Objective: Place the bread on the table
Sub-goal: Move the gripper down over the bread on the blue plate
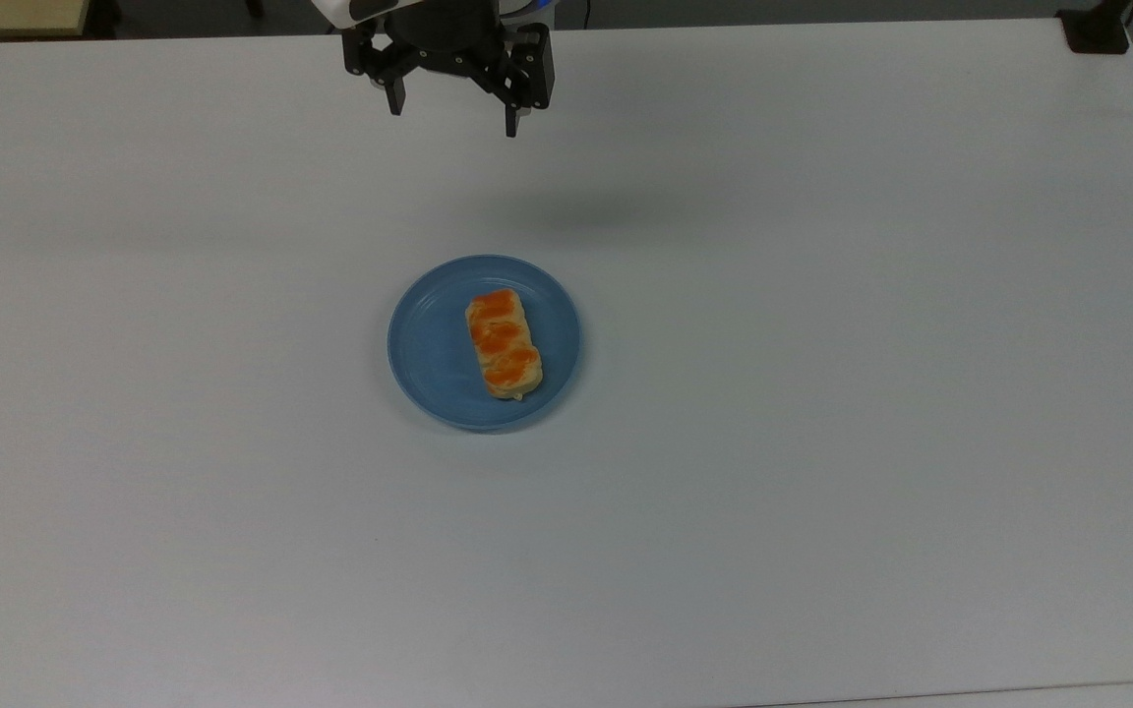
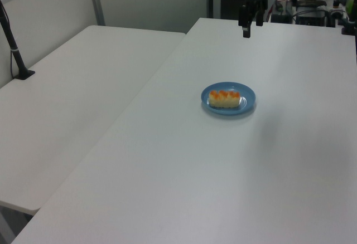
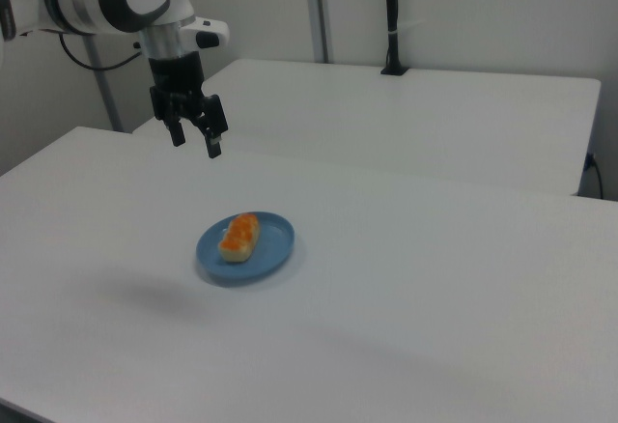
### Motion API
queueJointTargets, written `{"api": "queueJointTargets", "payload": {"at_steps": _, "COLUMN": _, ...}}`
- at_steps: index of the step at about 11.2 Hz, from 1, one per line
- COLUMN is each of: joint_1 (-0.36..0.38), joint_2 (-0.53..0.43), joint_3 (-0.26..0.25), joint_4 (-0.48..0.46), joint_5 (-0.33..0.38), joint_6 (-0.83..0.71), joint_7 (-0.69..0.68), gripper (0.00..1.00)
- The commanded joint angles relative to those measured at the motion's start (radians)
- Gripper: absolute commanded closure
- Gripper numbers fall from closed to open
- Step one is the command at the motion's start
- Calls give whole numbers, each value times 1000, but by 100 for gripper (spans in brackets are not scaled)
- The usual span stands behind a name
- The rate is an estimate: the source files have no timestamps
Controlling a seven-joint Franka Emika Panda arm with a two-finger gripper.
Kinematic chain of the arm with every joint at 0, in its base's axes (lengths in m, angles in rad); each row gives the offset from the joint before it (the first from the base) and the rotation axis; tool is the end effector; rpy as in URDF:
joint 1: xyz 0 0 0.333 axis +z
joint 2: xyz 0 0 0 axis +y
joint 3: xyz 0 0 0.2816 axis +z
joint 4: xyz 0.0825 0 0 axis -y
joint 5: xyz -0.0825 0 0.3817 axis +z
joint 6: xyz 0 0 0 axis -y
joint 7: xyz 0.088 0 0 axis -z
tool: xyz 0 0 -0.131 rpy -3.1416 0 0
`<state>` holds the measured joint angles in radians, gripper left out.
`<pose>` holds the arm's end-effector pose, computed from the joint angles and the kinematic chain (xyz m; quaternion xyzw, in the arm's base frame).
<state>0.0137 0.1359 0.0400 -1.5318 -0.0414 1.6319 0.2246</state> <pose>0.5905 0.0254 0.5121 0.9962 -0.0838 -0.0152 0.0202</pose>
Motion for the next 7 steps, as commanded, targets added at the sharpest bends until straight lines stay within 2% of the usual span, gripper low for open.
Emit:
{"api": "queueJointTargets", "payload": {"at_steps": 1, "joint_1": 5, "joint_2": 37, "joint_3": -2, "joint_4": -18, "joint_5": 15, "joint_6": 43, "joint_7": -66, "gripper": 0}}
{"api": "queueJointTargets", "payload": {"at_steps": 7, "joint_1": 2, "joint_2": 37, "joint_3": -5, "joint_4": -13, "joint_5": 14, "joint_6": 40, "joint_7": -65, "gripper": 0}}
